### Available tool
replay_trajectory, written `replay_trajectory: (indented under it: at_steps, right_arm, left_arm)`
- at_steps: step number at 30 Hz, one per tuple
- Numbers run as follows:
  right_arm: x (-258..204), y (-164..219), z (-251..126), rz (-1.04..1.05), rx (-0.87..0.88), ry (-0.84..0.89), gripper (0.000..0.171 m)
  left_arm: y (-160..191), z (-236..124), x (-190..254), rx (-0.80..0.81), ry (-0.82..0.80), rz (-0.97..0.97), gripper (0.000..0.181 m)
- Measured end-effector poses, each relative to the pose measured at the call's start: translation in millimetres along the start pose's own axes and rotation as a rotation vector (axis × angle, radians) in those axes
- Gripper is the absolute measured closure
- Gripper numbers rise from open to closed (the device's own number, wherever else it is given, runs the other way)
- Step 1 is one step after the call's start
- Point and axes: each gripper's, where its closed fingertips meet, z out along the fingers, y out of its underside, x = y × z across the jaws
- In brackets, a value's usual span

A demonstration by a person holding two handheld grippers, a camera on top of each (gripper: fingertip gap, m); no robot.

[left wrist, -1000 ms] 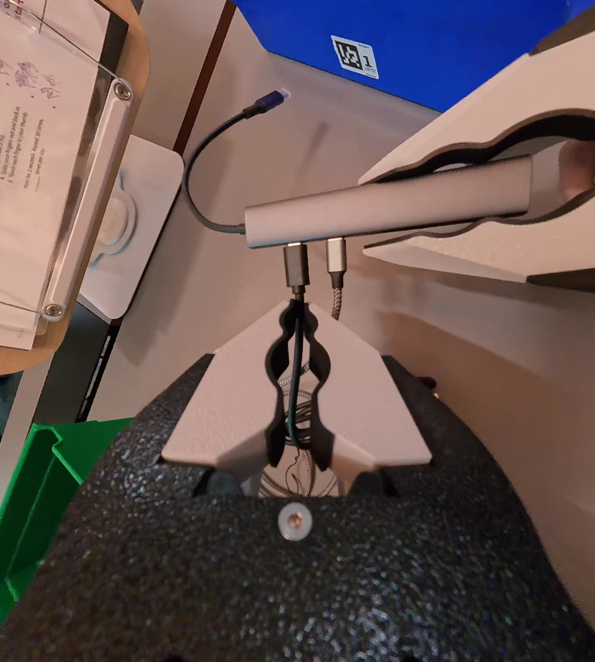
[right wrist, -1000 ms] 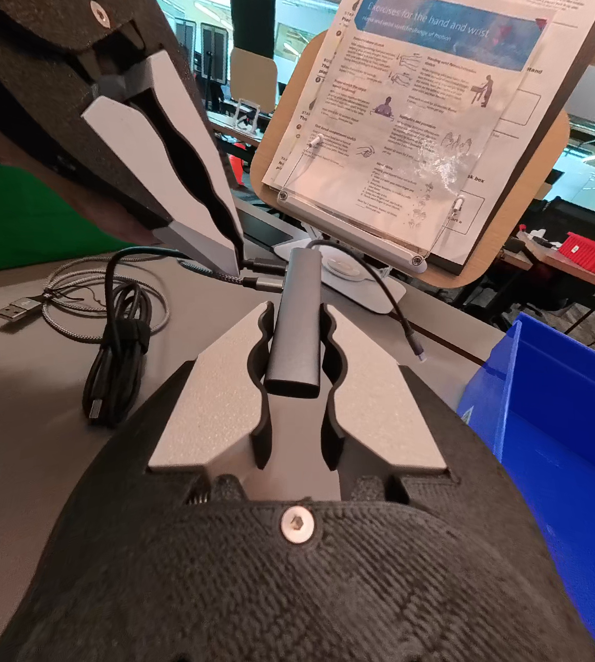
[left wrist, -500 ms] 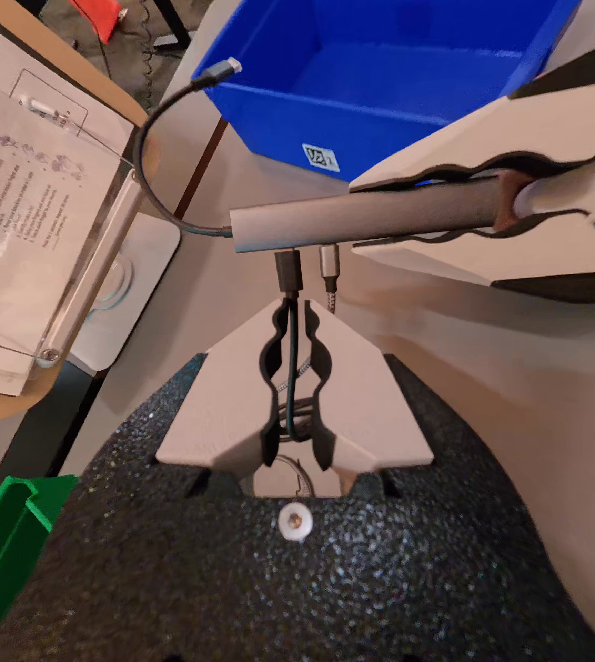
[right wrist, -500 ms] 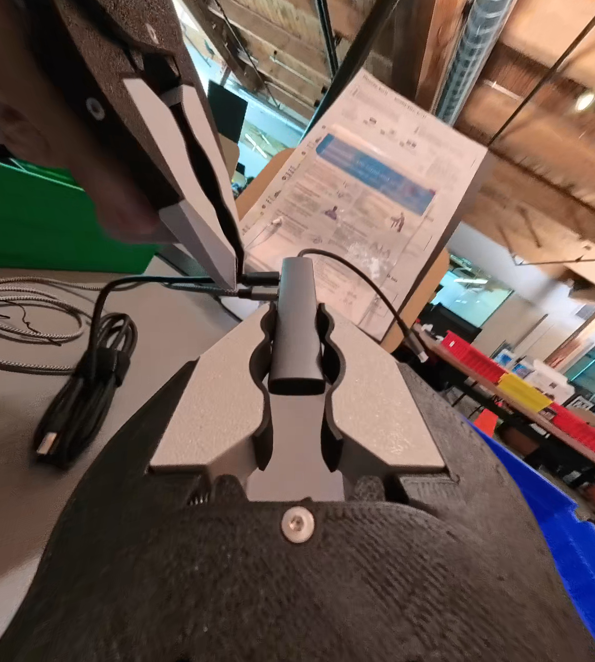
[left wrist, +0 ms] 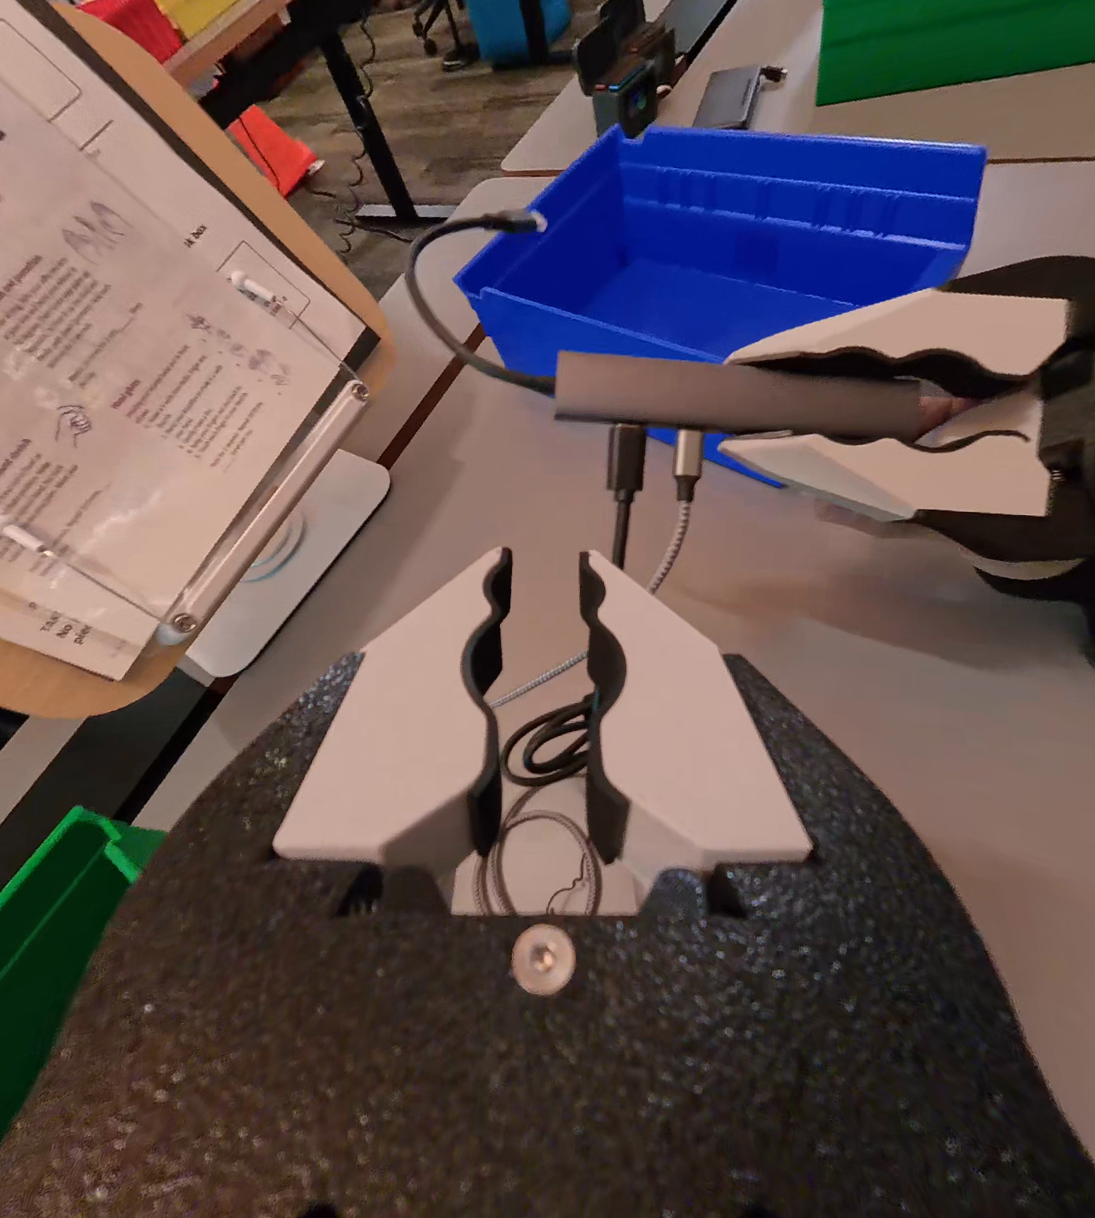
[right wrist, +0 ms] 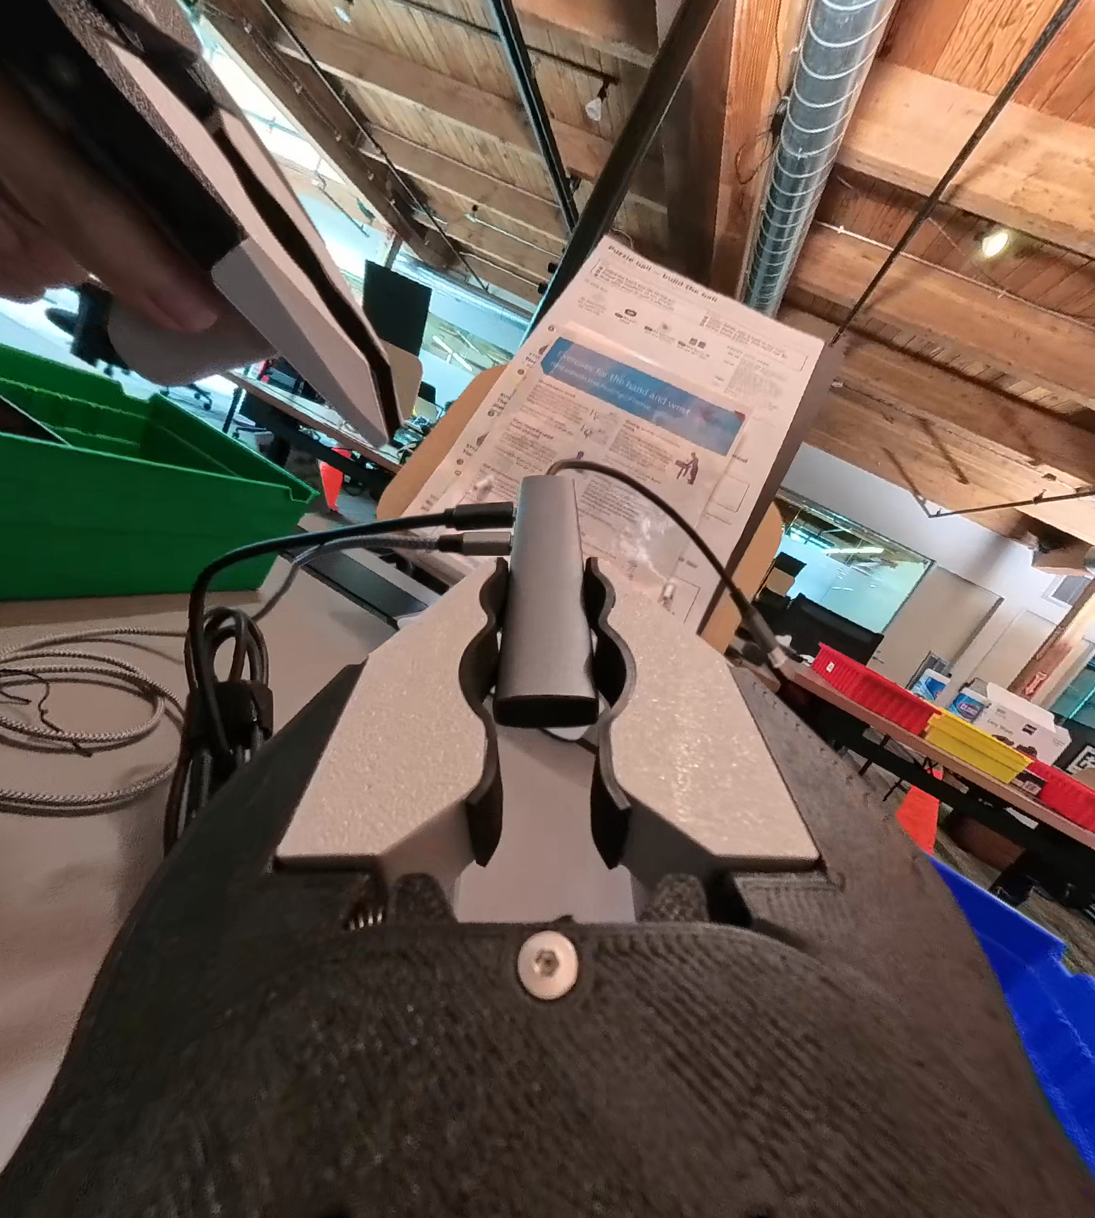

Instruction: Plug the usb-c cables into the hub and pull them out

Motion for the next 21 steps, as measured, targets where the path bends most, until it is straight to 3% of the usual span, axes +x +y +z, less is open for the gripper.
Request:
replay_trajectory:
  at_steps: [6,13,21]
  right_arm:
    - [25,-21,-3,0.034,0.001,0.022,0.149]
    - [113,-139,9,0.204,0.160,0.005,0.149]
    - [208,-246,12,0.095,0.204,0.087,0.149]
  left_arm:
    - [-10,-30,-27,0.097,-0.089,-0.074,0.160]
    - [-7,-55,-55,0.164,-0.156,-0.172,0.158]
    - [-4,-59,-58,0.164,-0.151,-0.181,0.157]
